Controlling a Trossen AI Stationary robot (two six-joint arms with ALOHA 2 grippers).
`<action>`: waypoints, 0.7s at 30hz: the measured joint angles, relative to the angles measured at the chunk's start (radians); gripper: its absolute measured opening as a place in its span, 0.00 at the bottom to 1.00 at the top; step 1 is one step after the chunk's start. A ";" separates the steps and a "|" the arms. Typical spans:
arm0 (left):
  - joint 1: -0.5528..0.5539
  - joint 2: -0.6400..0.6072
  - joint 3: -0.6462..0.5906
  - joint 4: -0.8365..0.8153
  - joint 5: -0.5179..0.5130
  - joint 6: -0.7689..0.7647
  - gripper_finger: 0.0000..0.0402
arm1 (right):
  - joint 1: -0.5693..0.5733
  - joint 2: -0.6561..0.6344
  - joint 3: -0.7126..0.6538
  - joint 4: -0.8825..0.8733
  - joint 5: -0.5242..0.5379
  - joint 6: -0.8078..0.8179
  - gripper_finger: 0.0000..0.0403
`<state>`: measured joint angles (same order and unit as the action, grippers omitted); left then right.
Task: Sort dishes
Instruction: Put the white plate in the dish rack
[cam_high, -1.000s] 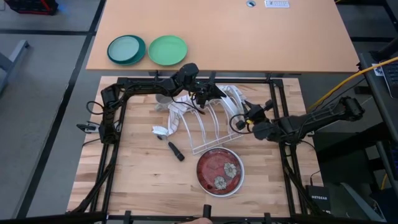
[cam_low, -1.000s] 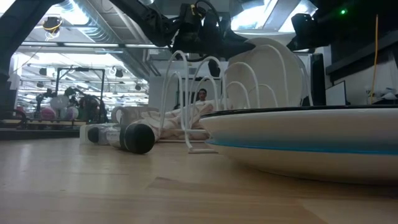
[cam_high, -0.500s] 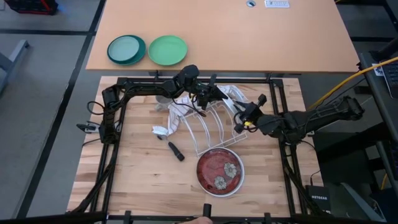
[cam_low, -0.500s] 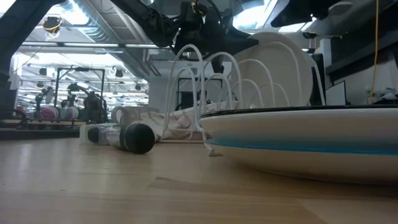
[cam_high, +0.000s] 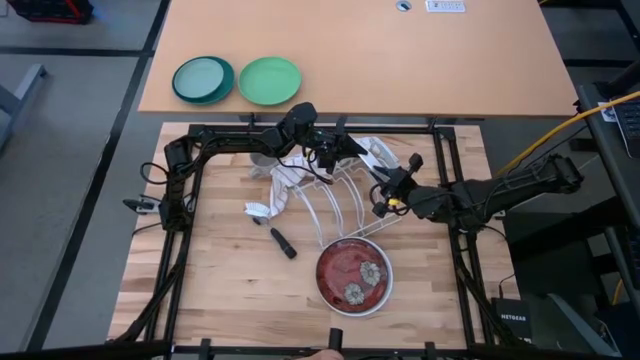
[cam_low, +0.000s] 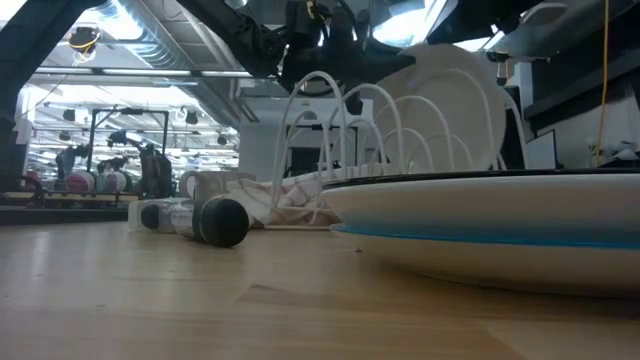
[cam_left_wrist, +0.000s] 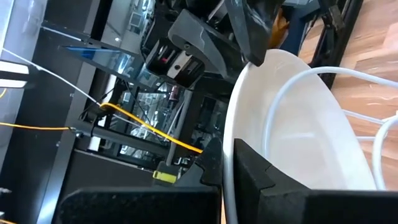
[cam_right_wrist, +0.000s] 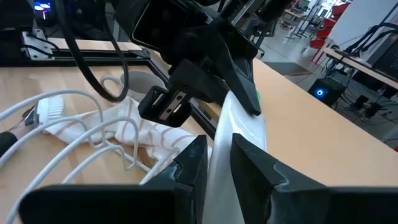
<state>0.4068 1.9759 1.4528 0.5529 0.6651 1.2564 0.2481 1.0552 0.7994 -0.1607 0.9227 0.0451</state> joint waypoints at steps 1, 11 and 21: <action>0.000 0.000 0.000 0.002 0.000 0.000 0.00 | 0.000 0.000 0.000 0.004 0.000 0.000 0.18; 0.000 -0.002 0.000 0.009 0.005 0.000 0.00 | -0.001 -0.001 0.000 0.042 -0.039 -0.003 0.18; 0.000 -0.003 0.002 0.009 -0.002 -0.008 0.00 | 0.000 -0.001 0.000 0.050 -0.055 -0.080 0.33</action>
<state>0.4072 1.9732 1.4548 0.5621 0.6629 1.2488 0.2478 1.0542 0.7994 -0.1112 0.8681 -0.0353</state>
